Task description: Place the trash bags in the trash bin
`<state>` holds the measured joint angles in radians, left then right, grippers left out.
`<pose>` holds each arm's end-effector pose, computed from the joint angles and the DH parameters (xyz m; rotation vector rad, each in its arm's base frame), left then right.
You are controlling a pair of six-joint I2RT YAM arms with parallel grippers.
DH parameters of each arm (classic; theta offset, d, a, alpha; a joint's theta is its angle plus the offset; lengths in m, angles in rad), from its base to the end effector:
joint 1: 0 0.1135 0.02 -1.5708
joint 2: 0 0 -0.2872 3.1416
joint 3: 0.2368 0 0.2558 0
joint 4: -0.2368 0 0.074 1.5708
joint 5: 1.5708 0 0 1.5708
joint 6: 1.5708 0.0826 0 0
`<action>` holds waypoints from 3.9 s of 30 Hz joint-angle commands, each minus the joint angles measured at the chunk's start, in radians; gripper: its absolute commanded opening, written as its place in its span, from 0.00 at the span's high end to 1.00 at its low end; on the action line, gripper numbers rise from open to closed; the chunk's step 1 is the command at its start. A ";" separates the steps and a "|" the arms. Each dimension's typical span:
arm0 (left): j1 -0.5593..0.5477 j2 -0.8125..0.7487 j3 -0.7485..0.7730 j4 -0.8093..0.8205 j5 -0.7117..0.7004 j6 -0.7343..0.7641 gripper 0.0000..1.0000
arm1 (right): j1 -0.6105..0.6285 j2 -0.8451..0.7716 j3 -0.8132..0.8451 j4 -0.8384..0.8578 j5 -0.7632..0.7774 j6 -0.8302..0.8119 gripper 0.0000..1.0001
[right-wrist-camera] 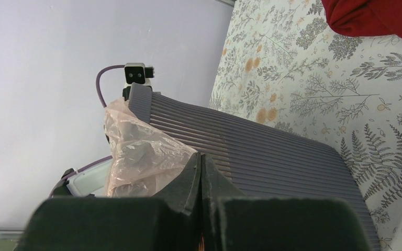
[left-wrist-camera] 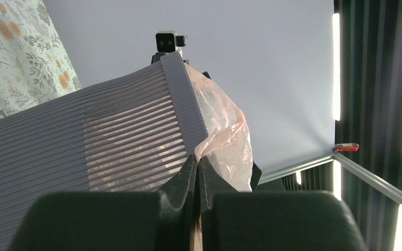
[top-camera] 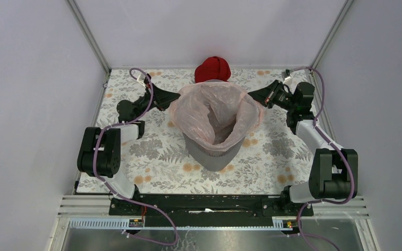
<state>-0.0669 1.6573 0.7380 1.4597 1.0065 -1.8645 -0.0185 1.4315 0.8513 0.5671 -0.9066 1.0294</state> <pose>0.3392 -0.0927 0.2991 -0.2096 1.6358 -2.0878 0.3470 0.0586 0.3102 0.1359 1.7895 1.4623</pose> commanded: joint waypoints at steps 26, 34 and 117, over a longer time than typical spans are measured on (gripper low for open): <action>-0.026 -0.095 -0.039 -0.587 -0.100 0.486 1.00 | 0.065 0.131 -0.047 -0.021 0.100 -0.114 1.00; -0.027 -0.100 -0.031 -0.575 -0.104 0.465 1.00 | 0.065 0.152 -0.088 -0.067 0.104 -0.162 1.00; -0.168 -0.518 -0.073 -1.512 -0.402 1.100 0.58 | 0.863 0.235 0.685 -1.223 1.132 -0.734 0.53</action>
<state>-0.2298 1.1736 0.6537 -0.0933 0.5716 -0.7574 0.8326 1.6970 1.6341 -0.8360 0.1619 0.2729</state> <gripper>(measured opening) 0.419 0.479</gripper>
